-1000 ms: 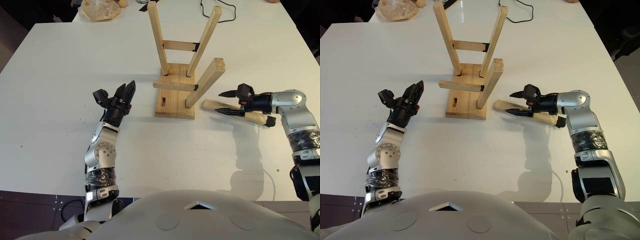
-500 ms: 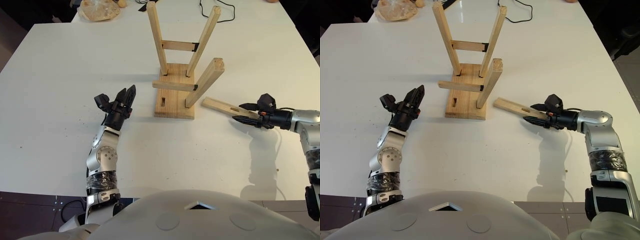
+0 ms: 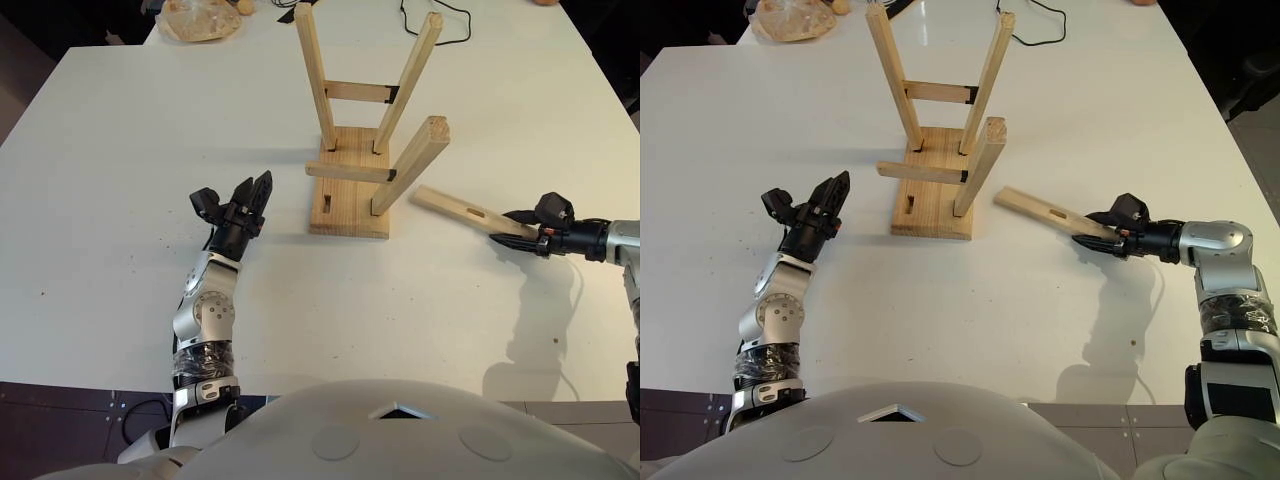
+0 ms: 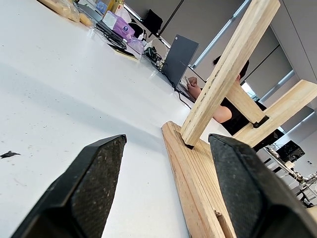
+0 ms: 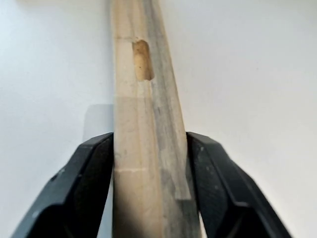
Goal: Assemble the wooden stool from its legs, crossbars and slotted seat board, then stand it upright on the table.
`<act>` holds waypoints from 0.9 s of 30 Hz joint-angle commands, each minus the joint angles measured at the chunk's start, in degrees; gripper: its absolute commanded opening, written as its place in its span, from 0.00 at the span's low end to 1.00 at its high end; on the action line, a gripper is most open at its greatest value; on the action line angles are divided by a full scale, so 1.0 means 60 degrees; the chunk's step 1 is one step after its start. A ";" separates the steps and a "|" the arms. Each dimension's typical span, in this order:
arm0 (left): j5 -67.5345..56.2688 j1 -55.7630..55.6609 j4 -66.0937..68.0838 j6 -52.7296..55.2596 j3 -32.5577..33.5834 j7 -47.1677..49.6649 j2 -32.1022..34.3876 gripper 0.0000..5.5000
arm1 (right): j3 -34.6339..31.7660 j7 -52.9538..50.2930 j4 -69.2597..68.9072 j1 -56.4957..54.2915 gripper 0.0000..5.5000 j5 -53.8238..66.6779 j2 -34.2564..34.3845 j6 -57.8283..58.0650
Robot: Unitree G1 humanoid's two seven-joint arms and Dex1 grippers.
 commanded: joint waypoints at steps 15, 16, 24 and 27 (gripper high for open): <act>-0.4056 -0.3797 -0.2510 0.1141 0.2410 0.1511 0.1958 0.56 | -0.3658 -0.4066 -0.5048 -0.3703 0.37 0.8362 0.3686 0.8259; -0.4312 -0.4008 -0.2818 0.1403 0.2265 0.1436 0.2181 0.56 | -0.3321 -0.3813 -0.5915 -0.3623 0.37 0.8732 0.3669 0.8564; -0.6634 -0.4611 -0.5117 0.3421 0.0851 0.0661 0.3313 0.56 | -0.2405 -0.2555 -0.8255 -0.3963 0.37 0.9915 0.2635 0.9812; -0.7236 -0.4719 -0.5451 0.3803 0.0490 0.0651 0.3587 0.56 | -0.2302 -0.2286 -0.8234 -0.4311 0.37 1.0061 0.2340 0.9983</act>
